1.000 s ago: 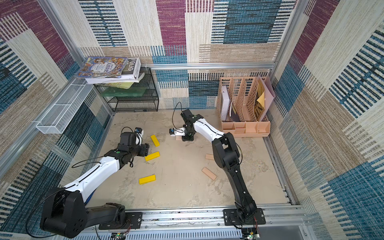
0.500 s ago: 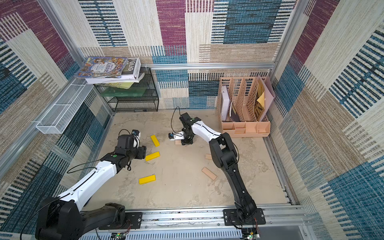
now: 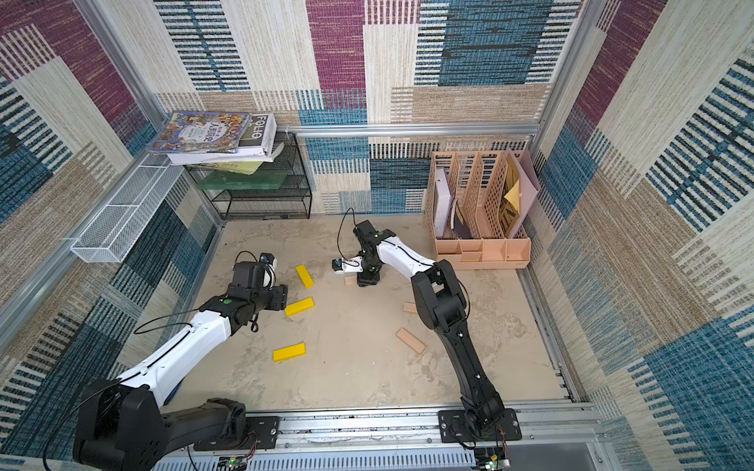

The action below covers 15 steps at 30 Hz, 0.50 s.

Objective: Assemble the number 6 with building blocks
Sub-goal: Place the building block at the center of the board.

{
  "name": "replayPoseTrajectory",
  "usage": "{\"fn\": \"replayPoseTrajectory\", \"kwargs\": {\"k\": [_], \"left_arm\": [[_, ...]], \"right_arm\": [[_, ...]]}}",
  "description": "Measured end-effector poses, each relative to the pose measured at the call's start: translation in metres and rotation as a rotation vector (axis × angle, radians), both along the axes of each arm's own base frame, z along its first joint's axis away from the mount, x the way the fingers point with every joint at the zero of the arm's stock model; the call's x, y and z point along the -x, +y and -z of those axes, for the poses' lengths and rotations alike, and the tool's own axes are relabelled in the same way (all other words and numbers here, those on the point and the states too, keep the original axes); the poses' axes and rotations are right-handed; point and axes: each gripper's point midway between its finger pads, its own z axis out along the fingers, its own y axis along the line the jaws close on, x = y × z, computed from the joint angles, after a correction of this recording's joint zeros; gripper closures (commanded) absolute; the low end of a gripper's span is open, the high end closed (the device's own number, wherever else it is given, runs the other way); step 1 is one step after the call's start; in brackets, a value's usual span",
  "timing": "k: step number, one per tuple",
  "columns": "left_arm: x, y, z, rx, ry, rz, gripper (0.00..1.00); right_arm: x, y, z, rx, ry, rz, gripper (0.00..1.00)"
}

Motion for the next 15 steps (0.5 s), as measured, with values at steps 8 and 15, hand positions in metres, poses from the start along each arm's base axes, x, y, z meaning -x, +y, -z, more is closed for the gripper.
{"fn": "replayPoseTrajectory", "kwargs": {"k": [8,15], "left_arm": [[-0.01,-0.002,-0.005,0.001,-0.004,0.0,0.27],[-0.012,-0.002,-0.008,0.001,-0.01,0.0,0.28]], "right_arm": [[-0.009,-0.001,-0.004,-0.025,-0.009,0.029,0.38],[-0.012,-0.003,0.005,-0.032,0.01,0.036,0.43]]}}
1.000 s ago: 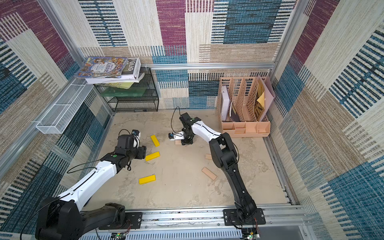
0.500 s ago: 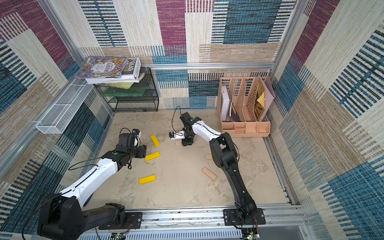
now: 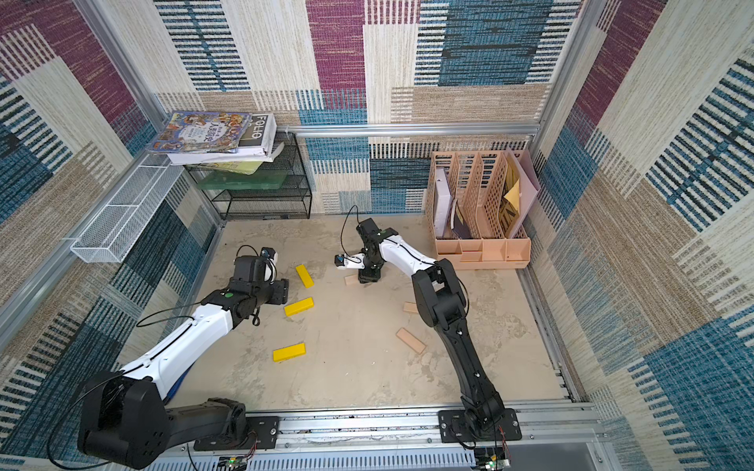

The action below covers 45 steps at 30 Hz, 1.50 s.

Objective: Assemble the number 6 with building blocks
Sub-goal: Place the building block at the center of the board.

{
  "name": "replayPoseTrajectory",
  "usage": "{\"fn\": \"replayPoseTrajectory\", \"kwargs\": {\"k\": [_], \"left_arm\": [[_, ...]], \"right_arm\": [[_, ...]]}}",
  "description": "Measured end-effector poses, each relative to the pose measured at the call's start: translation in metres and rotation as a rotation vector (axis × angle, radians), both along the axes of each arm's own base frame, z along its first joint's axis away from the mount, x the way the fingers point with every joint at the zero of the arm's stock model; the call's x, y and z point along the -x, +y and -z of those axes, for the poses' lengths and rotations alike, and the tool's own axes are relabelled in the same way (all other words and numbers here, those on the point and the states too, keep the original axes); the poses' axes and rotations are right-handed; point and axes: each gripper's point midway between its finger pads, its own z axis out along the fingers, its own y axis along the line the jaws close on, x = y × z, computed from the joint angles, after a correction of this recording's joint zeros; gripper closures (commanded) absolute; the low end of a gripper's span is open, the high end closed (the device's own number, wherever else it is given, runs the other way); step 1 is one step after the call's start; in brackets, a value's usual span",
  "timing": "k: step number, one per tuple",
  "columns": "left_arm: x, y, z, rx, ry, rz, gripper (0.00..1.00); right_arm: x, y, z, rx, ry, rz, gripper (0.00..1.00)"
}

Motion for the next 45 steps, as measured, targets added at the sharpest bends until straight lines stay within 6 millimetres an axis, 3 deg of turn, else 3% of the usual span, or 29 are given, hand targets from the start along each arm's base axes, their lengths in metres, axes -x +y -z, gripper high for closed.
{"fn": "replayPoseTrajectory", "kwargs": {"k": [5,27,38,40,42,43,45], "left_arm": [[0.002,0.001,0.001,-0.005,0.008,-0.003,0.28],[0.012,0.007,0.003,-0.017,0.004,-0.021,0.31],[0.013,0.007,0.002,-0.006,-0.001,-0.03,0.31],[0.013,0.007,0.002,-0.002,-0.001,-0.035,0.29],[0.012,0.007,0.001,0.001,-0.001,-0.037,0.18],[0.011,0.006,0.001,0.004,0.0,-0.038,0.12],[0.005,0.005,0.001,0.013,0.003,-0.045,0.1]], "right_arm": [[0.0,-0.005,0.003,-0.012,0.021,0.011,0.47],[0.014,-0.01,0.006,-0.005,0.059,0.027,0.49],[0.021,-0.017,0.004,0.01,0.07,0.052,0.4],[0.022,-0.018,-0.001,0.0,0.073,0.062,0.4],[0.021,-0.019,-0.012,-0.031,0.071,0.076,0.38],[0.02,-0.02,-0.021,-0.059,0.067,0.09,0.35],[0.015,-0.021,-0.045,-0.153,0.058,0.124,0.33]]}}
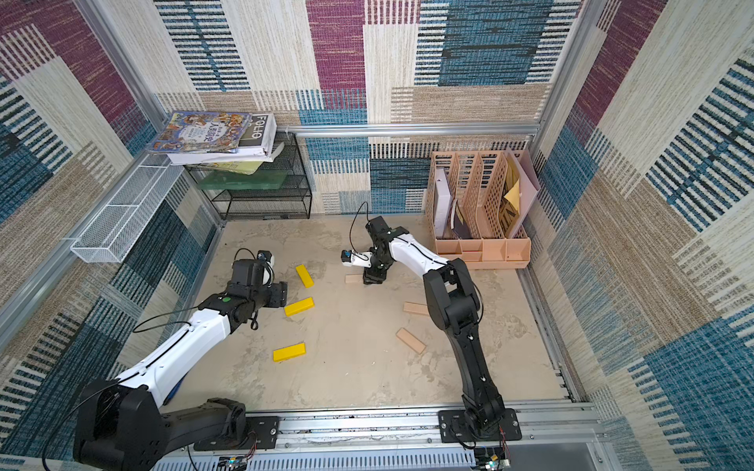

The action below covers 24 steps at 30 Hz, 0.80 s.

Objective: Assemble the number 6 with building blocks
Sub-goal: Place the building block at the center of the board, then assemble the building block at the center of the board.

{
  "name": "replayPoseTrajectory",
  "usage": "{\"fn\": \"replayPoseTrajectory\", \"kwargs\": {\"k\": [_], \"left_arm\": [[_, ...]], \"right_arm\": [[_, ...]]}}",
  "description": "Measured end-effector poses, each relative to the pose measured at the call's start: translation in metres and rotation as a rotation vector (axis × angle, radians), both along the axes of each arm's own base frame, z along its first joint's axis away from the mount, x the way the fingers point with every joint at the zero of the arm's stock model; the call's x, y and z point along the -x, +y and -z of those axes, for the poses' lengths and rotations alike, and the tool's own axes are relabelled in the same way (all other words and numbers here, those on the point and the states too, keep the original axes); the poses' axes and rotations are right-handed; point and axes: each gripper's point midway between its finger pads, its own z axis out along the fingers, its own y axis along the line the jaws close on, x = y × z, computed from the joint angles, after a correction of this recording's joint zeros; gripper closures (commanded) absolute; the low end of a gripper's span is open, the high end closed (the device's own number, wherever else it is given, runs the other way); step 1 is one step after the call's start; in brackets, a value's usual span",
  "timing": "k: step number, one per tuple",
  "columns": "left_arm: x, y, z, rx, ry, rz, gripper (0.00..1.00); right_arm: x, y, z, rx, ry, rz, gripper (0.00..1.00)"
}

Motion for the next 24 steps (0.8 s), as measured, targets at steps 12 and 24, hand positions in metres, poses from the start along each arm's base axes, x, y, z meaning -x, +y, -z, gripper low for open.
{"fn": "replayPoseTrajectory", "kwargs": {"k": [12,24], "left_arm": [[-0.119,-0.044,0.028,0.254,0.138,-0.172,0.24],[-0.15,-0.059,0.069,0.421,0.335,-0.421,0.28]], "right_arm": [[-0.034,-0.012,-0.087,-0.299,-0.009,0.202,0.32],[-0.036,-0.052,-0.083,-0.295,0.036,0.308,0.34]]}}
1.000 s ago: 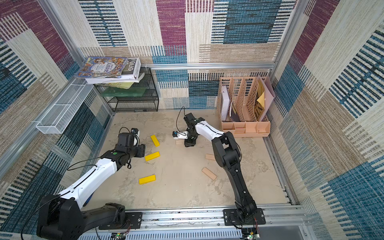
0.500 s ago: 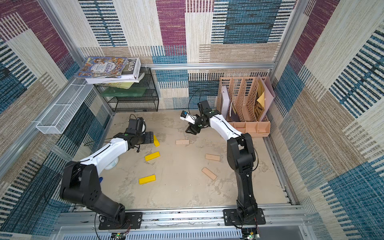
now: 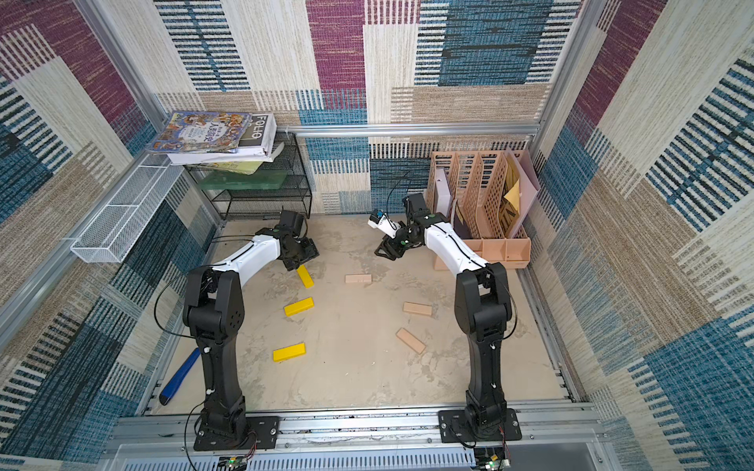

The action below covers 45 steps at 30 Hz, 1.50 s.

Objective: Assemble the number 6 with building blocks
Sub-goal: Assemble the building block at the center of the board.

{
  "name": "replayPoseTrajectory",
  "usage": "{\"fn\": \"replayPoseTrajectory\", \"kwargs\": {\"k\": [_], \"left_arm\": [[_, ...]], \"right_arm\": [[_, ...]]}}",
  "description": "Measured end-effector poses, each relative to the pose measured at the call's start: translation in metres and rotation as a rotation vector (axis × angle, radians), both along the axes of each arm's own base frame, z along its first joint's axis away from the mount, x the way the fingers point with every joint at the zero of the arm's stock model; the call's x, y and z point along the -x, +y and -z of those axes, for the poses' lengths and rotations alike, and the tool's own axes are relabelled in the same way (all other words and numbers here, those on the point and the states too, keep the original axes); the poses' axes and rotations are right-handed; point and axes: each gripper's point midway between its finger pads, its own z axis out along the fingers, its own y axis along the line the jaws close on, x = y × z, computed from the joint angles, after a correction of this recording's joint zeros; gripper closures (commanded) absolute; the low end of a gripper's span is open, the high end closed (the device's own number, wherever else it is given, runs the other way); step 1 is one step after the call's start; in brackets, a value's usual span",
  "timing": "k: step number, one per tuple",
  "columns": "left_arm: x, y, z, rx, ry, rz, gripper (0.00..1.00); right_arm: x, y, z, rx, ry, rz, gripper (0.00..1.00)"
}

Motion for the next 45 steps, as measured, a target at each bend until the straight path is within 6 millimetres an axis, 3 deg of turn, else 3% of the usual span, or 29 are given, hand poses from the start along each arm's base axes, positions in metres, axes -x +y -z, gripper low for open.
{"fn": "replayPoseTrajectory", "kwargs": {"k": [11,20,24,32,37,45], "left_arm": [[0.019,0.008,0.032,0.003,0.131,-0.095,0.32],[0.028,0.013,0.048,-0.002,0.186,-0.102,0.72],[0.035,0.009,0.047,0.021,0.204,-0.082,0.78],[0.084,-0.017,0.041,0.042,0.328,0.071,0.81],[0.091,-0.044,0.031,0.005,0.334,0.238,0.82],[0.102,-0.068,0.036,-0.037,0.362,0.376,0.82]], "right_arm": [[-0.001,-0.006,0.004,0.008,0.001,0.0,0.35],[-0.004,-0.009,0.004,0.012,-0.003,0.01,0.38],[-0.007,-0.012,0.004,0.018,-0.007,0.02,0.39],[-0.011,-0.015,0.0,0.022,-0.019,0.037,0.4],[-0.012,-0.015,0.0,0.019,-0.021,0.039,0.4],[-0.008,-0.019,-0.002,0.018,-0.027,0.046,0.41]]}}
